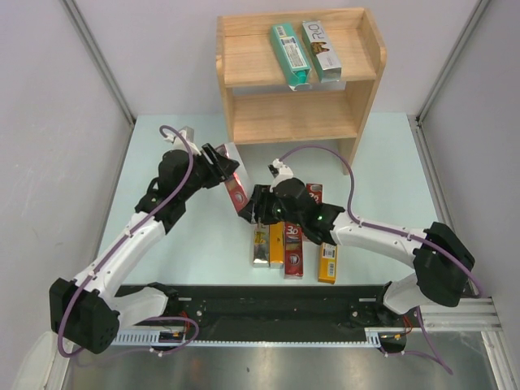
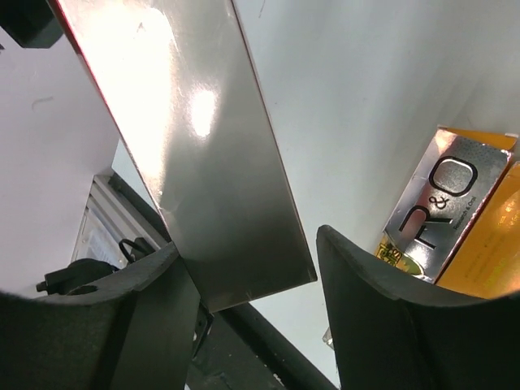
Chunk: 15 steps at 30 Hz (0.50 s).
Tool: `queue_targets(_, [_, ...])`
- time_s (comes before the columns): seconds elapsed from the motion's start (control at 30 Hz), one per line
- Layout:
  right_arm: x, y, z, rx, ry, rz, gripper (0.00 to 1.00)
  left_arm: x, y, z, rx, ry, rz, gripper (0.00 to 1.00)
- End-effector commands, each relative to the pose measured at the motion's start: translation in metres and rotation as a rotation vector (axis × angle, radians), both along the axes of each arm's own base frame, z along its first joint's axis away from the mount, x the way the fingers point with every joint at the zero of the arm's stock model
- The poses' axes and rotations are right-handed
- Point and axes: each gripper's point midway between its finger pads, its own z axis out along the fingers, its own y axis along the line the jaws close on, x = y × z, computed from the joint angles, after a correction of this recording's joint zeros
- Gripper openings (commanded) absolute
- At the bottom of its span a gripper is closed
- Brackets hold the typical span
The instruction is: Place and organize the toothpastes onto the shelf
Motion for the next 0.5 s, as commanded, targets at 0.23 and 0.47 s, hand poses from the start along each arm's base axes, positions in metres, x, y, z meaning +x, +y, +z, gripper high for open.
queue_targets(0.23, [0.010, -0.005, 0.037, 0.069, -0.125, -0.046, 0.76, 0.005, -0.011, 0.019, -0.075, -0.052, -0.041, 0.58])
queue_targets(0.47, [0.002, 0.001, 0.041, 0.102, -0.152, -0.013, 0.58, 0.010, -0.010, 0.017, -0.079, -0.065, -0.028, 0.58])
